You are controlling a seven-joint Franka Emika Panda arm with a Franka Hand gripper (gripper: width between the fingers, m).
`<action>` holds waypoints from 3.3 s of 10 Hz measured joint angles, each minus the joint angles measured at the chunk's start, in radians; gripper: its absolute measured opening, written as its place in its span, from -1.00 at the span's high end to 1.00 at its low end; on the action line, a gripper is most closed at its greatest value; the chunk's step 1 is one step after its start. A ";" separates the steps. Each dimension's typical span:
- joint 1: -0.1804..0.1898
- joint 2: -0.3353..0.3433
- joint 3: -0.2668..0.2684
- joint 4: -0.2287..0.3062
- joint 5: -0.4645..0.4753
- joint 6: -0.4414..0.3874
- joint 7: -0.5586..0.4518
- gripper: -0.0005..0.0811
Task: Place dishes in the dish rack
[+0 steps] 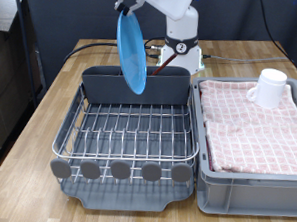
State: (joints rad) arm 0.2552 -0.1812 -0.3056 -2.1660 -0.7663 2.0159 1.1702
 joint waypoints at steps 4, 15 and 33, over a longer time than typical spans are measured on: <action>-0.020 -0.003 -0.030 0.000 -0.116 0.011 0.001 0.94; -0.044 -0.001 -0.144 -0.128 -0.225 0.234 -0.074 0.94; -0.044 0.144 -0.242 -0.186 -0.314 0.484 0.037 0.94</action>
State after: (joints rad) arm 0.2110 -0.0376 -0.5473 -2.3518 -1.0805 2.5002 1.2069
